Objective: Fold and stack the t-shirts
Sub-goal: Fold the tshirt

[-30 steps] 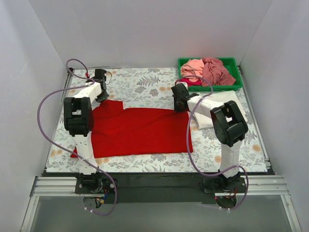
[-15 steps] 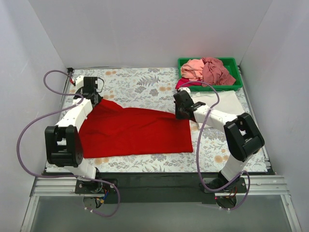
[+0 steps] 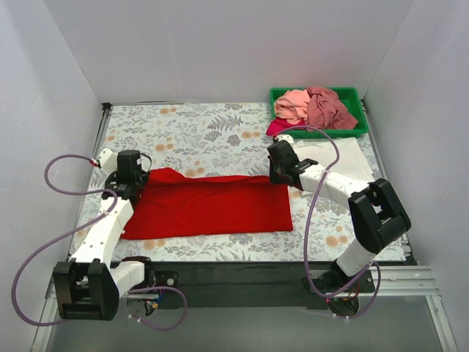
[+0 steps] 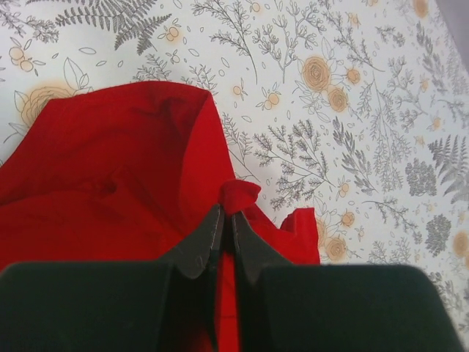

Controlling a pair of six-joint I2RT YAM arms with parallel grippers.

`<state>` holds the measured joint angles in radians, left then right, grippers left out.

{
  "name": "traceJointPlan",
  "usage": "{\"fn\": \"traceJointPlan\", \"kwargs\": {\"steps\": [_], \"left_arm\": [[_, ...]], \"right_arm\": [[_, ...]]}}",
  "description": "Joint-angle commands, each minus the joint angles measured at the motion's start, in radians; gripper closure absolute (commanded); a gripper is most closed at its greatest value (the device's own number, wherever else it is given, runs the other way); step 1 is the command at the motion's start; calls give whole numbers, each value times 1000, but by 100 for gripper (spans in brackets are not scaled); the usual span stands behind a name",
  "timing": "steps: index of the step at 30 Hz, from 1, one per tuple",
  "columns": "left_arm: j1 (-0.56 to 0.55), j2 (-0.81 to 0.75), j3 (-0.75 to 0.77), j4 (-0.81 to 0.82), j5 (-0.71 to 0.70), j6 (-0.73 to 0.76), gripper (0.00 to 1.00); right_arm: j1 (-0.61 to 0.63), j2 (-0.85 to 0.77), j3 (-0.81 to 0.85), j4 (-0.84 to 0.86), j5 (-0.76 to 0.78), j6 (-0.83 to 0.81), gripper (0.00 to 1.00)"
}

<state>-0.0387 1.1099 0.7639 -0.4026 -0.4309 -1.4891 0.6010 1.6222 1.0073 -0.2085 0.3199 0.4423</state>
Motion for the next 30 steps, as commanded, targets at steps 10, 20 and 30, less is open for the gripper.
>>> {"fn": "traceJointPlan", "kwargs": {"steps": [10,20,30], "left_arm": [[-6,-358,-210,-54,-6,-209,100],[-10,-409,-218,-309,-52,-414,100],[-12,-604,-290,-448,-87,-554,91]], "right_arm": [[-41,18,62,11,33,-53,96],[-61,36,80,9,-47,-82,95],[-60,-13,5,9,-9,-34,90]]}}
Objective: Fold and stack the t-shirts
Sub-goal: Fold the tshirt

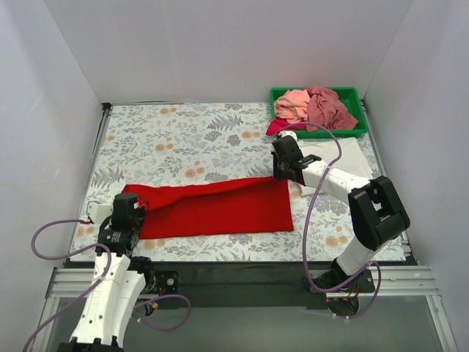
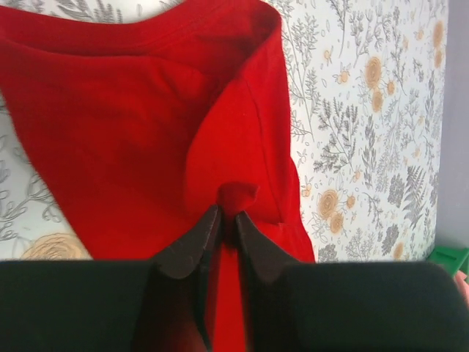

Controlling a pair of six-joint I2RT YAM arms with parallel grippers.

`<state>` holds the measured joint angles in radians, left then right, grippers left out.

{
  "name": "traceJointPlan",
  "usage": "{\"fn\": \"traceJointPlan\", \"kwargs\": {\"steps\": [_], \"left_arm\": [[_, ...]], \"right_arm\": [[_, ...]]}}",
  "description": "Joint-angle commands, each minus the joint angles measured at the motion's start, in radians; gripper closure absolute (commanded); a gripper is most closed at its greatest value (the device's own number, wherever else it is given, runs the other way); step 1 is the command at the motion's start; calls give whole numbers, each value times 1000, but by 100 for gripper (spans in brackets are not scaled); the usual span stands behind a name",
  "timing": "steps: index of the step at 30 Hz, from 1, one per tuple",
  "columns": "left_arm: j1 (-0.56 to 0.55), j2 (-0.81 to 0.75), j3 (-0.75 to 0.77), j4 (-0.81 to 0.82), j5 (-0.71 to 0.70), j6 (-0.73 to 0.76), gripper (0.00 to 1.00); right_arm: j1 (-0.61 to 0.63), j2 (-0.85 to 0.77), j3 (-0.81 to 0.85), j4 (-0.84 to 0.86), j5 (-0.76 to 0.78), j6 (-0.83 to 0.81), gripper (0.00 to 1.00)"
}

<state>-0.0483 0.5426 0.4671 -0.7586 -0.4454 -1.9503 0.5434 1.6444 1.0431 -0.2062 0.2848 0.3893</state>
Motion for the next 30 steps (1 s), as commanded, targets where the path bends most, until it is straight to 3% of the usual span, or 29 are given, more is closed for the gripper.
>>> {"fn": "traceJointPlan", "kwargs": {"steps": [1,3,4,6,7,13,15,20,23,26,30], "left_arm": [[-2,-55,14,-135,-79,-140,88],[-2,-73,19,-171,-96,-182,74],[-2,-84,22,-180,-101,-190,58],[-2,-104,42,-196,-93,-200,38],[-2,-107,51,-197,-90,-193,35],[-2,-90,105,-145,-49,-139,33],[-2,-69,107,-76,5,-27,30],[-2,159,93,169,295,163,27],[-2,330,71,258,416,214,27],[-2,439,67,269,407,225,27],[-1,450,53,239,314,214,24]], "right_arm": [[-3,-55,-43,7,30,37,89],[-2,-81,-90,5,39,57,80],[-2,-102,-104,8,46,66,71],[-2,-119,-120,7,83,71,53],[-2,-135,-121,8,105,68,48],[-3,-179,-97,8,54,31,45],[0,-186,-92,8,12,22,44],[38,-183,-80,95,-237,-16,40],[85,-132,-42,99,-239,-30,39],[87,-68,-32,81,-208,-7,41],[73,-15,-51,67,-142,-3,41]]}}
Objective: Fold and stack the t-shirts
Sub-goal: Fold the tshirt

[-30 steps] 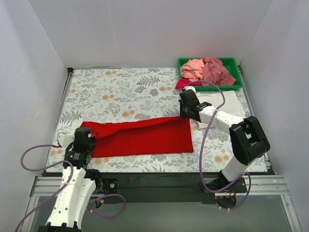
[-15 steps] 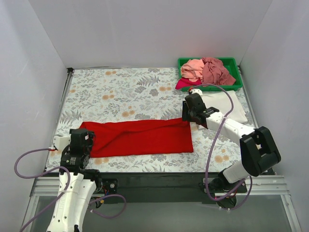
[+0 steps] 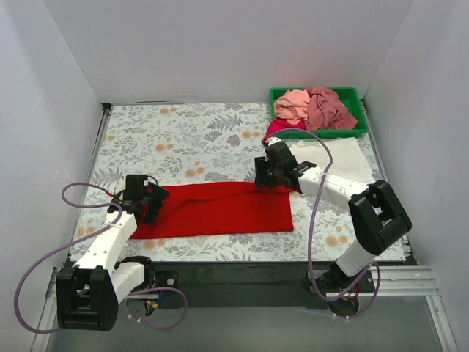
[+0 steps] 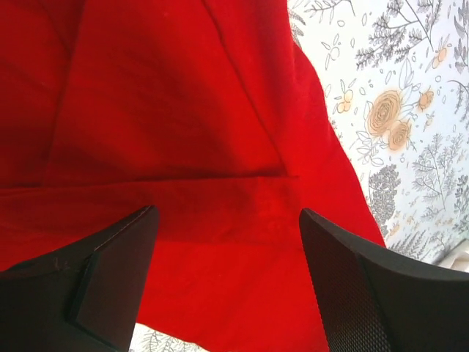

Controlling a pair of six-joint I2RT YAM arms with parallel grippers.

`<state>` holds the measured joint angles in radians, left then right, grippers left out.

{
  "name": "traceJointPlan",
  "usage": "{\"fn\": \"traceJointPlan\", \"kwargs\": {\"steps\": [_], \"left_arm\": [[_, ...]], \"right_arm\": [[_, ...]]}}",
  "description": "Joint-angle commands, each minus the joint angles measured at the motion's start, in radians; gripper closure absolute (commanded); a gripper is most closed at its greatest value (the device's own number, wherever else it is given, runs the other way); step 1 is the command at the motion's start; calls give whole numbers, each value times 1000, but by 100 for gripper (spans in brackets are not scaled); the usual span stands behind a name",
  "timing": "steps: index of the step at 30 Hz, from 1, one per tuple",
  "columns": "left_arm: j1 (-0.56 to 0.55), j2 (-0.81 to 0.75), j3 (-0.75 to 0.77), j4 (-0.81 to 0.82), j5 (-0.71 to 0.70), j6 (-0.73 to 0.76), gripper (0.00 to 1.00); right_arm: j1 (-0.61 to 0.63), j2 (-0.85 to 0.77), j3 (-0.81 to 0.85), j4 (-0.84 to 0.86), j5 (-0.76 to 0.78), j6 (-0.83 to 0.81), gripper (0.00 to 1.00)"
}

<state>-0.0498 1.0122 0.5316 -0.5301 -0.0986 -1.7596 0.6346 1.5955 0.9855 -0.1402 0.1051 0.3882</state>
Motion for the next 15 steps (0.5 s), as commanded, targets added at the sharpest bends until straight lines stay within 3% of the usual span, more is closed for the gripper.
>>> {"fn": "traceJointPlan", "kwargs": {"steps": [1,5,9,15], "left_arm": [[1,-23,-16,4,-44,20,23],[1,12,-35,18,-58,6,20],[2,152,10,50,-55,21,18],[10,530,235,148,-47,78,18]], "right_arm": [[-26,62,8,-1,35,0,41],[-64,116,5,-7,-34,11,41],[-67,103,-48,-6,-70,3,41],[-62,-51,-263,22,-146,29,43]]}}
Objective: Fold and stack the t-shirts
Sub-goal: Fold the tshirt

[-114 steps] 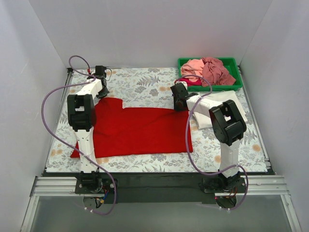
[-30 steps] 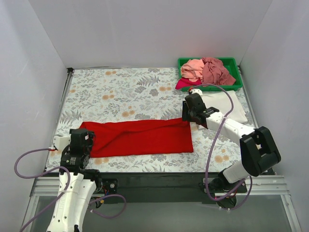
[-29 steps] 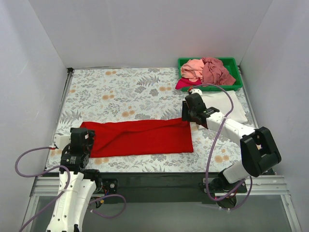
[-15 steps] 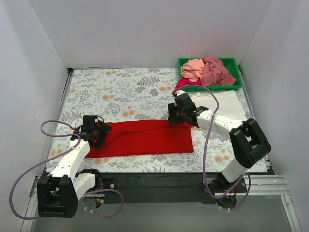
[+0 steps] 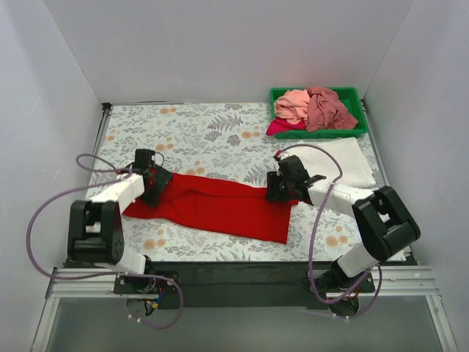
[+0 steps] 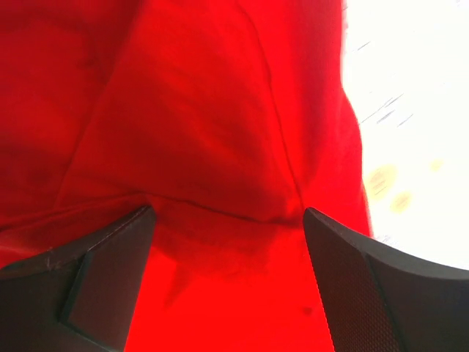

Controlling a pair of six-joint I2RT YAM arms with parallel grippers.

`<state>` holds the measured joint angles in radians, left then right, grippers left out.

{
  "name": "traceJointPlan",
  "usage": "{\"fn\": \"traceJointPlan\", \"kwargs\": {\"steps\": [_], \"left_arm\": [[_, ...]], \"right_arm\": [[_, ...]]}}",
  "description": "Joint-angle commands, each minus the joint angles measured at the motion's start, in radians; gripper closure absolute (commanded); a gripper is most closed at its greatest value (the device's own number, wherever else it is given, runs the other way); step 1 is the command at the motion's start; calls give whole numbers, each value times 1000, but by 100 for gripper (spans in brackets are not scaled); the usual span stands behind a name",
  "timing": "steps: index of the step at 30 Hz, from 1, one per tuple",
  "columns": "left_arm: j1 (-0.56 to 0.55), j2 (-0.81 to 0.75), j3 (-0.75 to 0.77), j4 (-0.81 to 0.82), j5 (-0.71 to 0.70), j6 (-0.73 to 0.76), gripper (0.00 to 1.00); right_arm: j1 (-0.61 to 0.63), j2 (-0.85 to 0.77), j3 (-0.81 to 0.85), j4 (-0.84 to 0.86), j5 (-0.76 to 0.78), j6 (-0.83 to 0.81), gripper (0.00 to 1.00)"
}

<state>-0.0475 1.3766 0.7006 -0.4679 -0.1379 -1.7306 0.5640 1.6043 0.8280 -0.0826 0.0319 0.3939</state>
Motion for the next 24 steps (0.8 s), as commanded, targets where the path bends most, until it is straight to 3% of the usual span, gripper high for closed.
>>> {"fn": "traceJointPlan", "kwargs": {"steps": [1,5,9,13,17,22,24], "left_arm": [[6,233,186,77,4,49,18],[-27,545,460,74,191,86,20],[-121,734,752,-30,152,137,19],[-169,952,1049,-107,234,195,19],[-207,1150,1385,-193,302,219,19],[-244,1243,1507,-126,360,232,17],[-250,1240,1511,-78,376,207,9]], "right_arm": [[13,-117,-148,-26,-87,34,43],[92,-285,-329,14,-177,129,43],[339,-459,-466,24,-214,227,43],[546,-466,-460,49,-213,307,42],[648,-438,-380,49,-191,304,39],[649,-501,-294,40,-101,225,29],[645,-526,-273,18,-58,217,26]]}}
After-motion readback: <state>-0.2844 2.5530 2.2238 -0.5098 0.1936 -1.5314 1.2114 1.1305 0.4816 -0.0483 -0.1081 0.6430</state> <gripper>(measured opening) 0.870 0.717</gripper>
